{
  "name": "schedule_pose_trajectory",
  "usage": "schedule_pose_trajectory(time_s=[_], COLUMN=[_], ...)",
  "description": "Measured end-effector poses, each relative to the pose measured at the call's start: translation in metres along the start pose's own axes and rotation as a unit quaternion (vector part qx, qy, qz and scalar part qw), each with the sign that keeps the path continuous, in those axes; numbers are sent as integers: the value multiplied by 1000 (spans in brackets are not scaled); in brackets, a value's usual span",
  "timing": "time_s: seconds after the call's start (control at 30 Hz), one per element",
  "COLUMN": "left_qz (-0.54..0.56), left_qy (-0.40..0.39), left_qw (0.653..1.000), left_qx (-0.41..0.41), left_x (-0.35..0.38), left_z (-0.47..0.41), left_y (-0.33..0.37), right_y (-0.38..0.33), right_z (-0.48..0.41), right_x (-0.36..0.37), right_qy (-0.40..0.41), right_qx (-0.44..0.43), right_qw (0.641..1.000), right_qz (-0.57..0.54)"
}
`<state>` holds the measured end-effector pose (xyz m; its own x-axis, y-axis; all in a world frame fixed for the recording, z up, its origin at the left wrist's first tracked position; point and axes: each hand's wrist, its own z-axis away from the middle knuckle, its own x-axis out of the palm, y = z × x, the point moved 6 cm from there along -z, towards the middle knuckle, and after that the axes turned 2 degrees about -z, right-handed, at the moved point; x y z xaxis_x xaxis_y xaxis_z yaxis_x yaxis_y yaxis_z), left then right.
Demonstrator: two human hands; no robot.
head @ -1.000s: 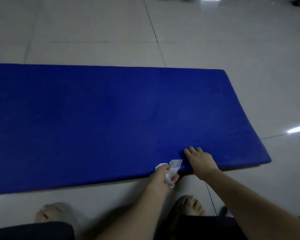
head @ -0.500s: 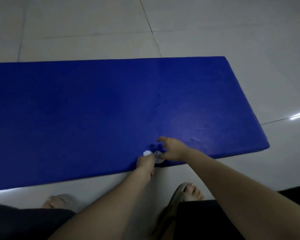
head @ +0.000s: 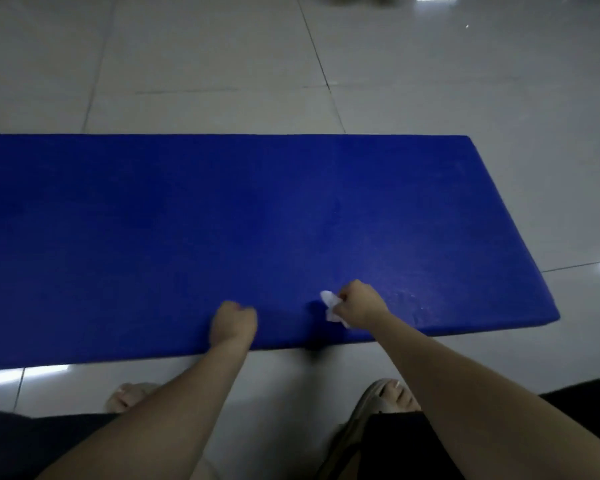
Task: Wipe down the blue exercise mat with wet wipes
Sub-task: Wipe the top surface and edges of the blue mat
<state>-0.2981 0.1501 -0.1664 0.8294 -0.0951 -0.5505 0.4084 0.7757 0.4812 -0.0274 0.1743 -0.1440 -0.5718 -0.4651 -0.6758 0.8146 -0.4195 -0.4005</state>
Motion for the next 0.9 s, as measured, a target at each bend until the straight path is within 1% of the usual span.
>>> schedule_pose_trajectory(time_s=[0.03,0.07,0.1,0.13,0.17,0.2,0.23,0.27,0.3,0.33,0.47,0.57,0.67,0.73,0.8,0.9], left_qz=[-42,-92,-169,-265,-345,-406,-436,-447,-450,-456,-523,-570,-593,-613,-621,-604], left_qy=[85,124,127,116,102,90,75,58,41,20,-27,-64,-69,-90,-113,-137], left_qw=[995,988,977,957,928,892,860,834,817,805,746,691,656,628,615,635], left_qx=[-15,-25,-11,29,96,178,257,317,358,379,412,440,462,471,472,462], left_x=[-17,-28,-33,-33,-24,-14,-2,11,20,29,43,52,61,67,68,73], left_z=[-5,-7,-8,-7,-7,-2,4,8,12,13,10,13,18,22,22,28], left_y=[-18,-30,-38,-37,-31,-22,-12,-4,2,3,10,14,20,24,27,35], right_y=[16,28,39,45,51,52,53,54,56,56,55,56,53,54,56,68], right_z=[-3,-2,-2,0,-2,1,-1,0,-1,0,-1,-1,-2,-3,1,1], right_x=[-3,-7,-9,-11,-10,-11,-10,-10,-8,-5,1,0,2,6,6,0], right_qy=[10,28,47,64,78,83,86,86,84,75,70,71,34,15,13,65], right_qx=[35,66,89,107,117,123,124,129,134,139,127,116,112,106,105,132], right_qw=[999,996,994,992,990,988,987,986,986,985,987,988,987,985,986,988], right_qz=[30,45,44,28,25,32,45,54,61,65,69,68,105,132,129,40])
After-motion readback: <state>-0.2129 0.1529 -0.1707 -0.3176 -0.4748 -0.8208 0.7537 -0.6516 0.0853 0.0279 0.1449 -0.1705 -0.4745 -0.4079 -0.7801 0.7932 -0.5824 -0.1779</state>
